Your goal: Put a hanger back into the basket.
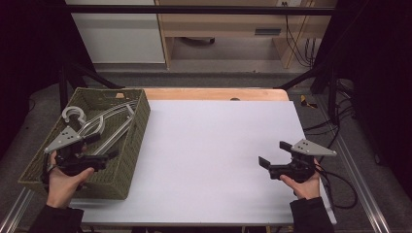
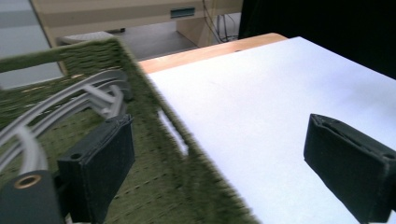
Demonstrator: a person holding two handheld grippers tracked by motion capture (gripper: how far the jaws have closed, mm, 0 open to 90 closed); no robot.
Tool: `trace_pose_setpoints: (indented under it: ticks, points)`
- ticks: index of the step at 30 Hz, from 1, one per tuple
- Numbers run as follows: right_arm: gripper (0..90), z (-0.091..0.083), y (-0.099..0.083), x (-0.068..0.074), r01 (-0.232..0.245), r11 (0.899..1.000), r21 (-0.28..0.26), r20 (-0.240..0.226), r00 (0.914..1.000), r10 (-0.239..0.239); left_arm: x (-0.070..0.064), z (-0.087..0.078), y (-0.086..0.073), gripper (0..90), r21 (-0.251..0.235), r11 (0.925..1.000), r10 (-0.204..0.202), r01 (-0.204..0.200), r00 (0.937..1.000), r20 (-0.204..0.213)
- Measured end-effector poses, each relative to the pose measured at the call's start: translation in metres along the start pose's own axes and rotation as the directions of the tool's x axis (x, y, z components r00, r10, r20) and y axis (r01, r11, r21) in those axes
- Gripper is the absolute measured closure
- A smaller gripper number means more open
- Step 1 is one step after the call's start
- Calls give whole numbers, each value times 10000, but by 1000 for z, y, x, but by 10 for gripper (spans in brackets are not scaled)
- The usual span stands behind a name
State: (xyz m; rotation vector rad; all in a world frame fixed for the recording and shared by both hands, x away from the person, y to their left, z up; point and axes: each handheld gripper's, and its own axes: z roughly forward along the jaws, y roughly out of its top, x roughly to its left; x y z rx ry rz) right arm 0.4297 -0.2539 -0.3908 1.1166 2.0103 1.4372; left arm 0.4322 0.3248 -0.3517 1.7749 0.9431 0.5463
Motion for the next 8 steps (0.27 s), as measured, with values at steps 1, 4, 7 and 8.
trace_pose_setpoints:
  ticks: [1, 4, 7, 8]
  points:
    - [24, -1, 0, 0, 27, 10000, -81, -39, 10000, -27, -4, 3, -1, 66, -62, 10000, 23, -23, 10000, 97]
    - [25, -3, 0, 0, -7, 9998, -200, -91, 10000, 5, -13, 8, -4, 63, -121, 9996, 255, -252, 9993, 288]
    - [25, -4, -1, -2, -100, 9997, -231, -90, 9999, 98, -20, 11, -7, 67, -280, 9992, 316, -302, 9982, 509]
    - [25, -4, -2, -2, -134, 9996, -232, -87, 9999, 132, -21, 12, -7, 68, -350, 9987, 384, -366, 9979, 530]
